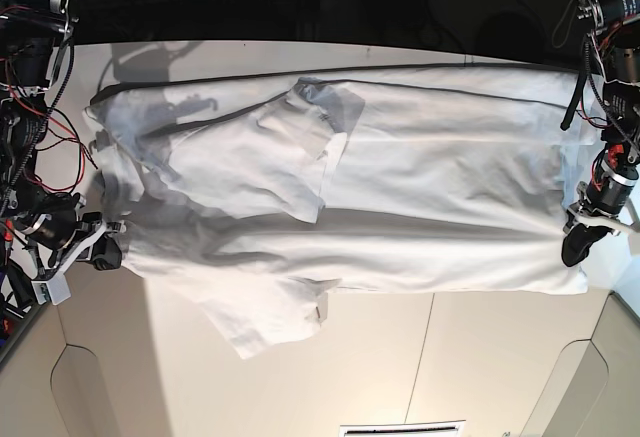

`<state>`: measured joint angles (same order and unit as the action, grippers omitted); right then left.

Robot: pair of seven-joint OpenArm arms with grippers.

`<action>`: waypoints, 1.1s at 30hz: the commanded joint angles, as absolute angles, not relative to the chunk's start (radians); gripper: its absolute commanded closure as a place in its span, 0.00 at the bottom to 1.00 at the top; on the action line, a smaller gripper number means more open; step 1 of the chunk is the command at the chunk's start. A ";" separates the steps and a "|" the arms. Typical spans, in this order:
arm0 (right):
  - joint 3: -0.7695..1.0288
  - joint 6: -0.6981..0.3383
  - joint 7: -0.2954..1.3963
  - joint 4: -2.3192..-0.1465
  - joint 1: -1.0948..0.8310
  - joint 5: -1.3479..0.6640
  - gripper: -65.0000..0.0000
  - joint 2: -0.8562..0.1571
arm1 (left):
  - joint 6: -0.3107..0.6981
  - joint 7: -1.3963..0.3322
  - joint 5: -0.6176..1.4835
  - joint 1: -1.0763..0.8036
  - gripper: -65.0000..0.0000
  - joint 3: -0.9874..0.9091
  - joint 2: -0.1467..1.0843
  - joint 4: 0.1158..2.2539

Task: Layout the t-shirt on the table in an organized manner, then fold the t-shirt properly
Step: 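Lift the held shirt edge with the left gripper and pull it taut, then grasp the shirt's opposite end with the right gripper and fold it lengthwise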

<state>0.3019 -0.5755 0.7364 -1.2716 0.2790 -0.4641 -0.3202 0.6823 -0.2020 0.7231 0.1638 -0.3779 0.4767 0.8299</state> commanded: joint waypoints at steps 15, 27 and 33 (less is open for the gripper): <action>0.438 -0.577 0.868 -1.309 0.236 -0.606 1.00 -0.339 | 0.698 -0.279 0.796 0.023 1.00 -0.573 0.485 0.976; 0.443 -0.573 0.832 -1.337 0.159 -0.647 1.00 -0.338 | 0.698 -0.464 0.958 0.014 1.00 -0.572 0.482 0.976; 0.437 -0.573 0.693 -1.336 0.210 -0.591 0.57 -0.332 | 0.698 -0.464 0.958 0.014 1.00 -0.572 0.482 0.976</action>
